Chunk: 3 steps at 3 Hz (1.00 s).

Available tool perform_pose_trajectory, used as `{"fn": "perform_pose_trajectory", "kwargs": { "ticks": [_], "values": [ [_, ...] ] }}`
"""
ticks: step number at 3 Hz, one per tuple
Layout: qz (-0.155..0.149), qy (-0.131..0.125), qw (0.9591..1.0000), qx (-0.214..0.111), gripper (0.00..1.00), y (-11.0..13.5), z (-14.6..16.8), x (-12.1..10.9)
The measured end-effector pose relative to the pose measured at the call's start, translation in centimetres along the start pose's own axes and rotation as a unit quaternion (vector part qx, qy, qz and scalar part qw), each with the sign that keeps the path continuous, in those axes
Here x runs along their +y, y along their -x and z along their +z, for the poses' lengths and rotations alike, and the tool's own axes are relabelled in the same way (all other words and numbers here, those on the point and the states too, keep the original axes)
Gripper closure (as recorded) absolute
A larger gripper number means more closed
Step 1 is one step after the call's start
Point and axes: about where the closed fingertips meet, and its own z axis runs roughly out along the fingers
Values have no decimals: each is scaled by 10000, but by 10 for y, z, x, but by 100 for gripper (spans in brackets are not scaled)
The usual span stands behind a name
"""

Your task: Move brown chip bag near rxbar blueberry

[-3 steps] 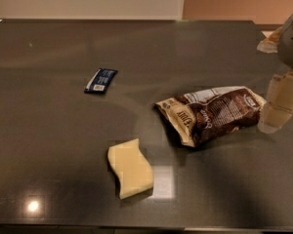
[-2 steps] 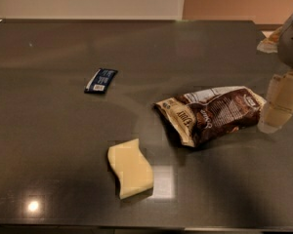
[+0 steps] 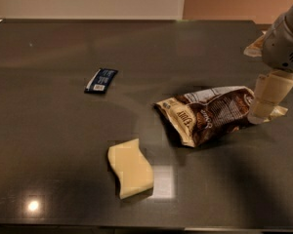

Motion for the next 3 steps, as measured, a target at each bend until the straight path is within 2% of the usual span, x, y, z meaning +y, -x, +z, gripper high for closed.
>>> {"fn": "perform_pose_trajectory", "kwargs": {
  "ticks": [1,3],
  "values": [
    [-47,87,9999,18,0,-7,19,-12],
    [-124,179,9997,114,0,-21,48,-15]
  ]
}}
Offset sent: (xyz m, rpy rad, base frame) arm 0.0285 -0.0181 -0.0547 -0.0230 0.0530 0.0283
